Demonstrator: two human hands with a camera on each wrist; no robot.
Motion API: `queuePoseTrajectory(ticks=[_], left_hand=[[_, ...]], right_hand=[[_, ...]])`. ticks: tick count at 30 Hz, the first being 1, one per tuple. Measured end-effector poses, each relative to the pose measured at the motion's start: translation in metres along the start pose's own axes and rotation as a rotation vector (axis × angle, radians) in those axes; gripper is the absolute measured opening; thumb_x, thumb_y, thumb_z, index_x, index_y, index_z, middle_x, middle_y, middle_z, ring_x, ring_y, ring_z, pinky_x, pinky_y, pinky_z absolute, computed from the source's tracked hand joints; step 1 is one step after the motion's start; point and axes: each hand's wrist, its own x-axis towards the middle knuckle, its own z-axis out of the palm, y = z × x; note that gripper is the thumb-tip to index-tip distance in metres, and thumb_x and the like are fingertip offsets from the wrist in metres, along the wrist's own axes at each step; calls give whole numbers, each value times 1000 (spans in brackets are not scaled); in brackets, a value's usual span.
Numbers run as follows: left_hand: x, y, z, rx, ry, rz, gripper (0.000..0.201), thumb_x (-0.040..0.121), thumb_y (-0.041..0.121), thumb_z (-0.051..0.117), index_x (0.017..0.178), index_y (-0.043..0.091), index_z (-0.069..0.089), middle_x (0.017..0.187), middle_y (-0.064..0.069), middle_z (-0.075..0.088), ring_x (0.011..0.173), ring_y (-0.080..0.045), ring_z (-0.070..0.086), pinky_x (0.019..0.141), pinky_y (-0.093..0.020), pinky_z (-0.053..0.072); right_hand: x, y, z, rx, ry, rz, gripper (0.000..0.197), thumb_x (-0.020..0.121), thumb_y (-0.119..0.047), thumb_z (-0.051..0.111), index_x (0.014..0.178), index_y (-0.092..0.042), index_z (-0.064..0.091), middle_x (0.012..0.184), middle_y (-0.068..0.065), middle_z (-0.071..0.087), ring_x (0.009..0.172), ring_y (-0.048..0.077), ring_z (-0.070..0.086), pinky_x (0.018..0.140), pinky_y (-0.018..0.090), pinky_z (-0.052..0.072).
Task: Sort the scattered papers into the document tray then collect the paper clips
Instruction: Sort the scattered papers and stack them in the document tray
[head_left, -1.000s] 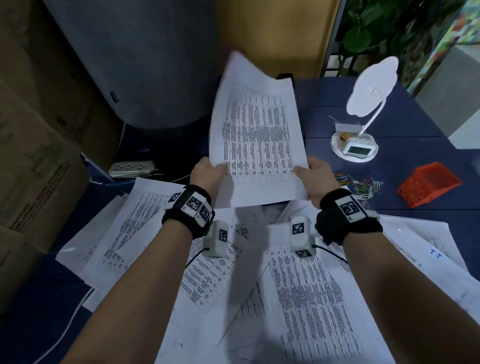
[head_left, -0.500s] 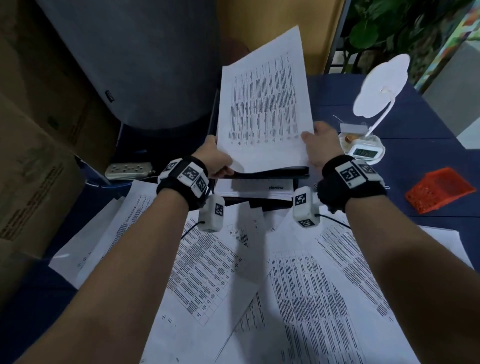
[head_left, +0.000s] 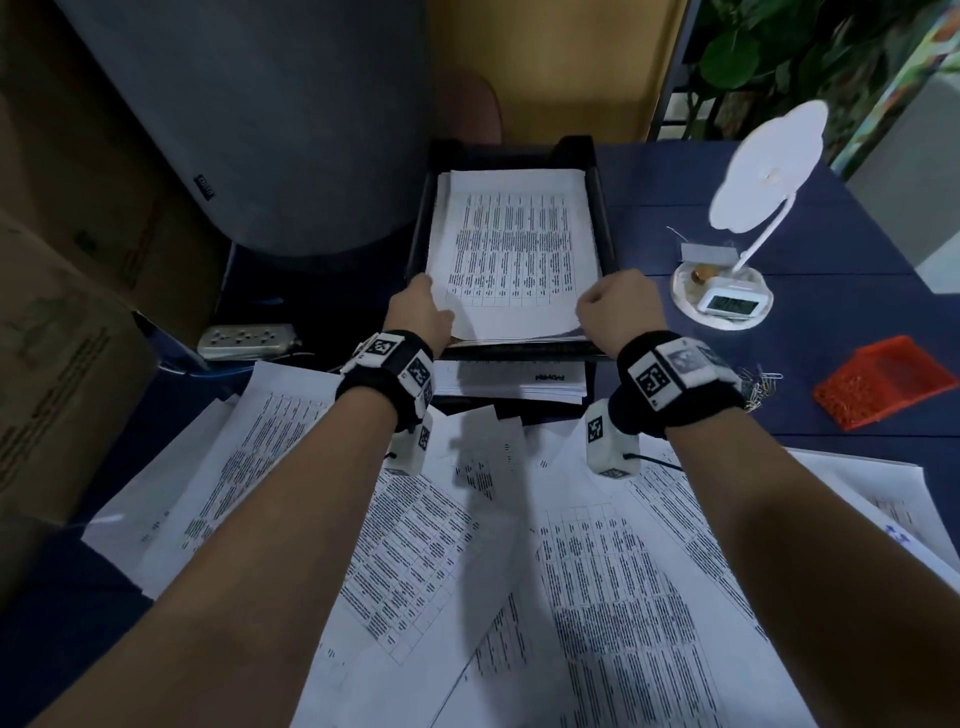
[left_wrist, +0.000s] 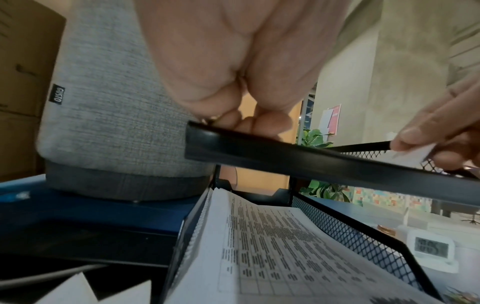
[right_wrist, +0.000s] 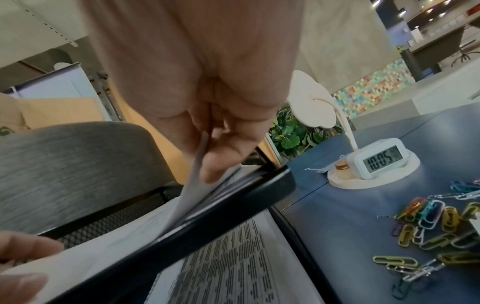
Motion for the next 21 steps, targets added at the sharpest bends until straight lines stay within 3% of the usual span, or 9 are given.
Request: queuePoseTrajectory(ticks=[2,6,12,14,17,19,21], left_hand=[[-4,1,-3,142,-18,31,48,92,24,58,133,6,42,127,-20,53,112,-35,55,84,-34,47],[-13,-3,-11,353,9,47,47,89,41,59,128,16,49,123,-11,59,108,-32,58,78,-36,47],[-37,-36,-19,198,95,42,29,90,34,56,114,19,53,102,-7,64,93,-30,60,70,-32,46],[-48,-54,-18,75,139,16,26,90,31,57,111,19,48,94,-8,64,86,-30,60,70,-35,49],[-62,-89,-12,68,119,-30,22,90,27,58,107,15,50,94,-10,64,81,-28,57,69,-33,46],[-72,-116,-5,128,50,-77,25,91,27,58,111,13,53,104,-11,62,88,-28,58,75,-35,49],[-80,-142,2,226,-21,-120,30,91,29,59,115,13,53,117,-12,56,99,-29,57,82,-37,49]], right_hand=[[-1,5,3,-90,-30,39,20,86,-8,52,85,0,71,89,13,69,85,26,64,71,27,52],[-7,14,5,-187,-133,41,17,84,-15,60,97,-13,72,102,9,70,98,28,63,83,30,51],[-25,18,6,-151,-127,-28,29,91,-20,51,117,-14,63,119,8,64,107,29,59,91,34,49],[-41,18,10,-70,-30,-64,24,92,-20,50,112,-14,61,110,10,66,99,31,61,83,33,50],[-72,16,23,38,53,-100,14,92,-15,49,101,-11,59,82,10,62,77,31,59,64,29,42],[-91,17,37,48,-8,-90,11,92,-14,48,98,-12,58,75,6,56,72,28,55,62,27,38],[-105,24,56,19,-136,-59,11,92,-15,48,94,-14,58,74,5,58,74,28,58,63,27,42]])
